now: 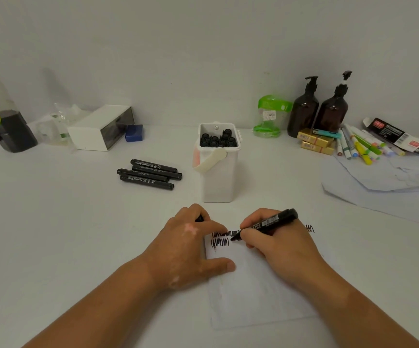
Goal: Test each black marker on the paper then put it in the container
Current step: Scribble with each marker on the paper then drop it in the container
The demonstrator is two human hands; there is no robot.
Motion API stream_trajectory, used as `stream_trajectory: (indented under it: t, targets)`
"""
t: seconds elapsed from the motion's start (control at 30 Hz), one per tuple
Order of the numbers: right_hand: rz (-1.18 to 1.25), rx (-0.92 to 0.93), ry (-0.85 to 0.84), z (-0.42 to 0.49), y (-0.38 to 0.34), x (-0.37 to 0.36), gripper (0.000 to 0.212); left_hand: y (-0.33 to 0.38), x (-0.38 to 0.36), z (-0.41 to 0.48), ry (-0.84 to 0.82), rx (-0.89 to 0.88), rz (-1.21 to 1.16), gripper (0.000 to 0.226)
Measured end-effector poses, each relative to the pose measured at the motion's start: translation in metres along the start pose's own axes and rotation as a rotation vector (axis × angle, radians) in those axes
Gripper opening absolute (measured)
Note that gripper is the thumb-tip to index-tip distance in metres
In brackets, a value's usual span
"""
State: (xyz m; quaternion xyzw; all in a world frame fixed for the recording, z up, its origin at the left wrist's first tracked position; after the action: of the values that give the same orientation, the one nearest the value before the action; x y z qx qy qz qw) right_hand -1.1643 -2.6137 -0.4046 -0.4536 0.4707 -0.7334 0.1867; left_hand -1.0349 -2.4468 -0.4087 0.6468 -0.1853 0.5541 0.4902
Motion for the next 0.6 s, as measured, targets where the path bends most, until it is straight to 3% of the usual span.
stream_trajectory:
  t: [0.6]
  targets:
    - [-0.063,-0.002,0.005,0.0014,0.0018,-0.0013,0.007,-0.0010,-0.0013,0.0016,0.005,0.015,0.009,0.069]
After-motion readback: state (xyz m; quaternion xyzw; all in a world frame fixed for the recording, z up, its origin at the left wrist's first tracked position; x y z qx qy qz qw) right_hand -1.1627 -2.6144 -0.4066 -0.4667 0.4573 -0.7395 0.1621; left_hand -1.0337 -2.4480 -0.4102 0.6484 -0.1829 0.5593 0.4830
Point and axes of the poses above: each hand's wrist, its own z-axis towards the middle knuckle, its own x-axis out of the back of the hand, y = z × x, the point moved 1 cm from there along z, towards the middle knuckle, and after that the axes turned 6 degrees about x, right-handed, at the moved point
